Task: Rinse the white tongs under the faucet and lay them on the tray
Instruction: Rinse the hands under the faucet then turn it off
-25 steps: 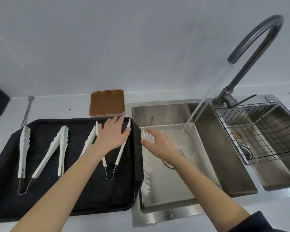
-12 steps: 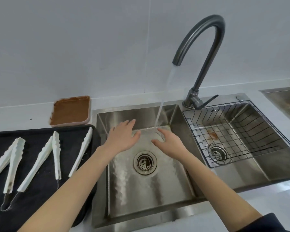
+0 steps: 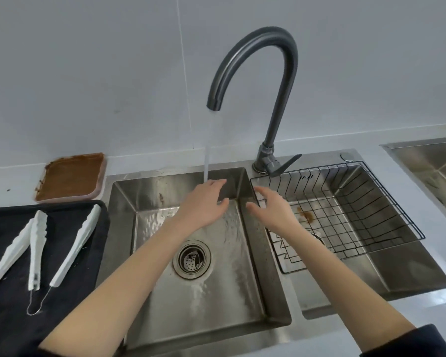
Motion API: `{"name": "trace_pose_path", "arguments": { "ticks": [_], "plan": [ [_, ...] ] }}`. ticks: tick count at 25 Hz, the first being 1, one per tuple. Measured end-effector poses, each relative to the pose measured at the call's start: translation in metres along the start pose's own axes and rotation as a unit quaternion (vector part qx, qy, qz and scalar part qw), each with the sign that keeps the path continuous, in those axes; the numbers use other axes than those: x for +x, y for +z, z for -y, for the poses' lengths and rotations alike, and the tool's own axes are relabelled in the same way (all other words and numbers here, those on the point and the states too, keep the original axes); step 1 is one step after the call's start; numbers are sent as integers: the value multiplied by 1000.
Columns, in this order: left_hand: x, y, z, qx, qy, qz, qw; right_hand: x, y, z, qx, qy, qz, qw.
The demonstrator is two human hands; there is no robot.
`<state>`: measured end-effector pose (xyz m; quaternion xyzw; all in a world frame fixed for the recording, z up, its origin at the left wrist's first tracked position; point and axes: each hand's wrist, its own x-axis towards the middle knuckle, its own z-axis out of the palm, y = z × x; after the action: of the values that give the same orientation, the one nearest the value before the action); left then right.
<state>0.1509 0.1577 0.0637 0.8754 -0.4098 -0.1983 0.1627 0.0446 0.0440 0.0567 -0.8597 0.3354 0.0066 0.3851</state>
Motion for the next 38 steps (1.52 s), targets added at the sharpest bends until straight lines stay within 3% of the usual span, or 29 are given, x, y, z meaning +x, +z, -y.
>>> {"name": "trace_pose_path", "arguments": {
  "ticks": [7, 16, 26, 38],
  "plan": [
    [43, 4, -52, -17, 26, -37, 999, 31, -47, -30, 87, 45, -106, 989],
    [103, 18, -97, -50, 52, -43, 996, 72, -71, -49, 179, 52, -177, 966],
    [130, 46, -104, -111, 34, -51, 992, 92, -66, -67, 203, 46, -205, 956],
    [147, 49, -106, -149, -4, -129, 980, 108, -67, -64, 198, 50, -216, 955]
  ]
}}
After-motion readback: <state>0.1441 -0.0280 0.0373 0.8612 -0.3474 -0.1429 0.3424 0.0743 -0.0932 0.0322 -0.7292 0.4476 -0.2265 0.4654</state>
